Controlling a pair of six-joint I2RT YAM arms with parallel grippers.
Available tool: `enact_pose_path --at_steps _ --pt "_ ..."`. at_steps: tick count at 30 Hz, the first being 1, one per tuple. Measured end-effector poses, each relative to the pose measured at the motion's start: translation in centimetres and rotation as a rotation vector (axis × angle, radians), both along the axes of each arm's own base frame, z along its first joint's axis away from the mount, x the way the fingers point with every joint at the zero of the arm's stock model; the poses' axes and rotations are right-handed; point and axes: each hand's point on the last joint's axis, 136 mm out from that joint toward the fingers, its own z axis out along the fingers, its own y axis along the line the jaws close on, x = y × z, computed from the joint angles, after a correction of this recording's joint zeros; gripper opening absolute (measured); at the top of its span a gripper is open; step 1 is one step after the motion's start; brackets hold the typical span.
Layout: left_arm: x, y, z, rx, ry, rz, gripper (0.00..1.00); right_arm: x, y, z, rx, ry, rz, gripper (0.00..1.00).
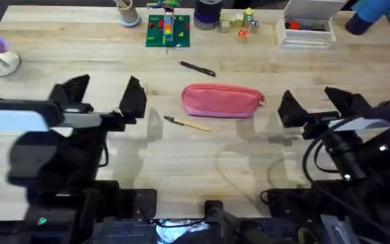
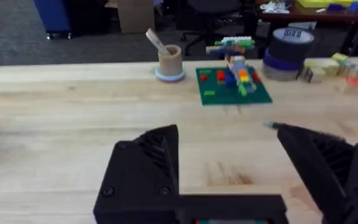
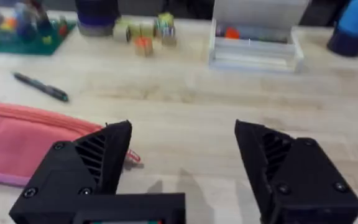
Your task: Unzip the bag, pick up the pens from the table one at a time and place them inside, then zip the bag closed.
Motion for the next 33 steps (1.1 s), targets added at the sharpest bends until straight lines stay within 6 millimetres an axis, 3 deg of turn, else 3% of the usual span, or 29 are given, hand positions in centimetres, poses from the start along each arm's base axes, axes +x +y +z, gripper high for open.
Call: enact_pose_path --at_steps 3,6,10,16,24,33 --pt "-0.4 -0.2 2.5 -0.001 0.002 -0.012 0.993 -0.9 -0.1 0.8 -0.001 0.077 -0.004 0.996" --pt "-0.6 -0.5 4.9 -0.002 0.038 -0.028 0.993 -1.6 -0.1 3.1 -0.001 0.115 -0.004 0.996" --pt "-0.4 -1.2 6.7 -0.010 0.161 -0.070 0.994 -2.2 -0.1 6.5 0.000 0.157 -0.005 0.996" --pt "0.4 -1.9 8.7 -0.022 0.374 -0.107 0.993 -2.1 -0.1 9.5 0.009 0.237 -0.008 0.996" --pt "2.8 -2.2 11.1 -0.027 0.540 -0.124 0.993 -1.7 -0.1 11.0 0.010 0.346 -0.009 0.996" --pt "3.1 -3.5 10.4 -0.003 0.606 -0.219 0.993 -1.4 -0.1 11.3 0.009 0.354 -0.009 0.995"
